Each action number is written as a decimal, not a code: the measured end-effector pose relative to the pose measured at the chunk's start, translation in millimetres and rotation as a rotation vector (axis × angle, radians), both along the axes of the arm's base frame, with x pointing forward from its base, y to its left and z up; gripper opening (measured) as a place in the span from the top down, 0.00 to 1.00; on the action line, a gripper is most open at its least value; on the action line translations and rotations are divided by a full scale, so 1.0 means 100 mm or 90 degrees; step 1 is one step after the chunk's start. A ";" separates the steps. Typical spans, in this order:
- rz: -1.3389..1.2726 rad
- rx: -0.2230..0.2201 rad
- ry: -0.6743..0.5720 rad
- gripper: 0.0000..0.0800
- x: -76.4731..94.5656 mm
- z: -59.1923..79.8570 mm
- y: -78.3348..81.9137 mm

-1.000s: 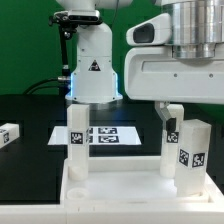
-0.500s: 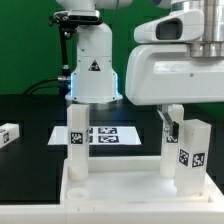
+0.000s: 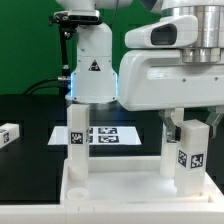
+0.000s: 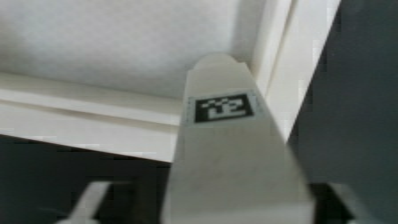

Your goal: Assemble desk

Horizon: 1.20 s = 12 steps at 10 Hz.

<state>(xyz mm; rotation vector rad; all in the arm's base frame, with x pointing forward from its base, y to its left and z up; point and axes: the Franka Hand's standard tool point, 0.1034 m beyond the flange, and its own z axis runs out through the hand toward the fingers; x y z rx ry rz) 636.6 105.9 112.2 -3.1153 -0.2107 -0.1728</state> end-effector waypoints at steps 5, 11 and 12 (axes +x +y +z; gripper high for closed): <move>-0.414 0.065 0.008 0.64 0.00 -0.01 0.01; -0.739 0.098 0.035 0.64 -0.01 0.00 0.03; -0.875 0.121 0.050 0.64 -0.01 0.00 0.04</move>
Offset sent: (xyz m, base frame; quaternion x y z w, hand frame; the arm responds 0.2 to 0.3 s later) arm -0.0005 -0.0049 -0.0004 -0.0053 0.0235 0.2842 0.9584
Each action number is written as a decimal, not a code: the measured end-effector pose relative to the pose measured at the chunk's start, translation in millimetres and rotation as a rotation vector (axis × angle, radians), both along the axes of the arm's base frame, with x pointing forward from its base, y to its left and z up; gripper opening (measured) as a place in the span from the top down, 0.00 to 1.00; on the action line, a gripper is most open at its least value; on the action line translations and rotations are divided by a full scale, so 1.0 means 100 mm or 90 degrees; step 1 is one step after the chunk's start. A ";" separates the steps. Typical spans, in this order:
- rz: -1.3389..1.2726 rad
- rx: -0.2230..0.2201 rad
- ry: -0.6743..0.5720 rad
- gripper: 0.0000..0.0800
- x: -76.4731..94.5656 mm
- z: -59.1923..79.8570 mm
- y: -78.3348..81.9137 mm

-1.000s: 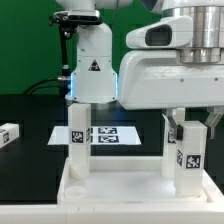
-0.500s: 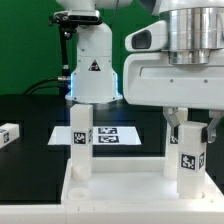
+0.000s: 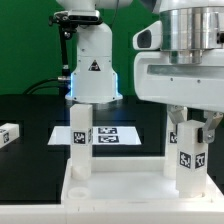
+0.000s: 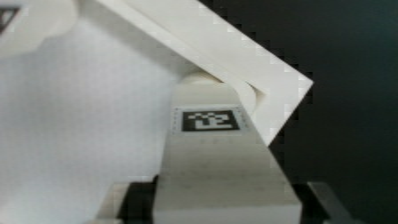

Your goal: Assemble desk

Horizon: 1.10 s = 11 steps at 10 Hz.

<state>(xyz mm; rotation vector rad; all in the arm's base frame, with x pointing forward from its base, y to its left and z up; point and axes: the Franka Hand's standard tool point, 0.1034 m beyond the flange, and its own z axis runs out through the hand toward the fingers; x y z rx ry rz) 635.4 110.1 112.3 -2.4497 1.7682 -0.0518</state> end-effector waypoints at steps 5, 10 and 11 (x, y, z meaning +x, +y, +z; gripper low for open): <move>-0.293 0.092 0.020 0.50 0.03 -0.01 0.05; 0.073 0.046 -0.015 0.20 -0.01 -0.03 0.11; 0.116 0.041 -0.020 0.19 -0.01 -0.03 0.10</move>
Offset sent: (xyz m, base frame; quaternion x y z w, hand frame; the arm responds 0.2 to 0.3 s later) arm 0.0000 0.0000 0.0000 0.0000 0.0000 0.1296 0.9916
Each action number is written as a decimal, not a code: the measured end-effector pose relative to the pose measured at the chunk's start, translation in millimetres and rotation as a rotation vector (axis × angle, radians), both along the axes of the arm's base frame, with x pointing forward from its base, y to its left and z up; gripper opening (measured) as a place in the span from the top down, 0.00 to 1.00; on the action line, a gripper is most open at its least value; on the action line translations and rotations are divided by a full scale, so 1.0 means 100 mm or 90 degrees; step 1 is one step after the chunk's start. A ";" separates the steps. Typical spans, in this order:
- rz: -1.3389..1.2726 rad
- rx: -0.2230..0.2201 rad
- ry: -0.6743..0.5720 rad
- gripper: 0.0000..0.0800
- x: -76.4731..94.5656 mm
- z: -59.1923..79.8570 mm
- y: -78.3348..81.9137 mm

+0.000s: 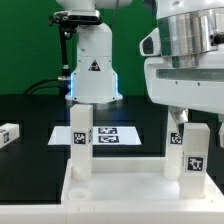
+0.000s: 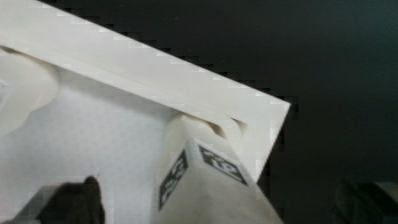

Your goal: Assemble desk

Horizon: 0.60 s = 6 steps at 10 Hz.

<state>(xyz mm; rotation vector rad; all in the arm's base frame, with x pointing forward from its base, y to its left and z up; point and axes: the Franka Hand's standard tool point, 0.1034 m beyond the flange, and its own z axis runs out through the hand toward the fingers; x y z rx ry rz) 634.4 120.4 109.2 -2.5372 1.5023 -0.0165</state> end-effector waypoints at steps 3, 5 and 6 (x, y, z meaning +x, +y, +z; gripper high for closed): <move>0.305 -0.093 -0.030 0.19 0.02 0.03 -0.07; 0.500 -0.151 -0.047 0.19 0.03 0.03 -0.06; 0.486 -0.149 -0.046 0.19 0.04 0.03 -0.08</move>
Offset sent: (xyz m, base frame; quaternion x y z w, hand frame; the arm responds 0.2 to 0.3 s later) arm 0.0086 -0.0133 0.0105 -0.1197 0.0911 -0.4584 0.8759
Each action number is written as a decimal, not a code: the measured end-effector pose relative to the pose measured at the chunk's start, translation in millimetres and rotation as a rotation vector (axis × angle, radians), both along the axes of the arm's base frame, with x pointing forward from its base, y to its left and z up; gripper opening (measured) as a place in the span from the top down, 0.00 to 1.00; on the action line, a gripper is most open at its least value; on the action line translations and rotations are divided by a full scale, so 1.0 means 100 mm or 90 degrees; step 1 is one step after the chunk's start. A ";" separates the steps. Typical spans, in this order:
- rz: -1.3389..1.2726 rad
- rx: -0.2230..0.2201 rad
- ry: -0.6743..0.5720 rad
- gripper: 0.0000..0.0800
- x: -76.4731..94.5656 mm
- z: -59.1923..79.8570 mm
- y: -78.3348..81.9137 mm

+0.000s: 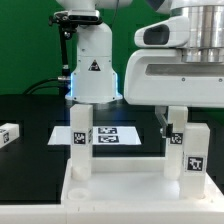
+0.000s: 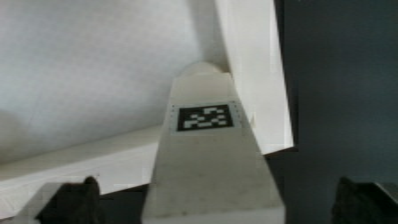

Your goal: Assemble desk

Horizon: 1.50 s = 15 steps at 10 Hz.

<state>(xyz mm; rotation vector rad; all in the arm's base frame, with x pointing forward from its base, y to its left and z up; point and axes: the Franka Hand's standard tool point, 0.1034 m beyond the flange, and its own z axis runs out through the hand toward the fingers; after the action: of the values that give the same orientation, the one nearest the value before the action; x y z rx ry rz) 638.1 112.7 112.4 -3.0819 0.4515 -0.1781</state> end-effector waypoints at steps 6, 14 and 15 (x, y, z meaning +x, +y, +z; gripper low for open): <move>-0.317 0.049 0.013 0.64 0.00 0.00 -0.02; -0.927 0.156 0.041 0.64 0.01 0.01 0.07; -1.023 0.187 0.027 0.64 0.03 0.00 0.08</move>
Offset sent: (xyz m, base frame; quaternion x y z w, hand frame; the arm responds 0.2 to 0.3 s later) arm 0.0000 0.0000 0.0000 0.0000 0.0000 0.1938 0.9810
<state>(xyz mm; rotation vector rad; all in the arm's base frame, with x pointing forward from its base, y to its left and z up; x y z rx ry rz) 641.5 120.5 112.4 -1.6967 2.4195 -0.0280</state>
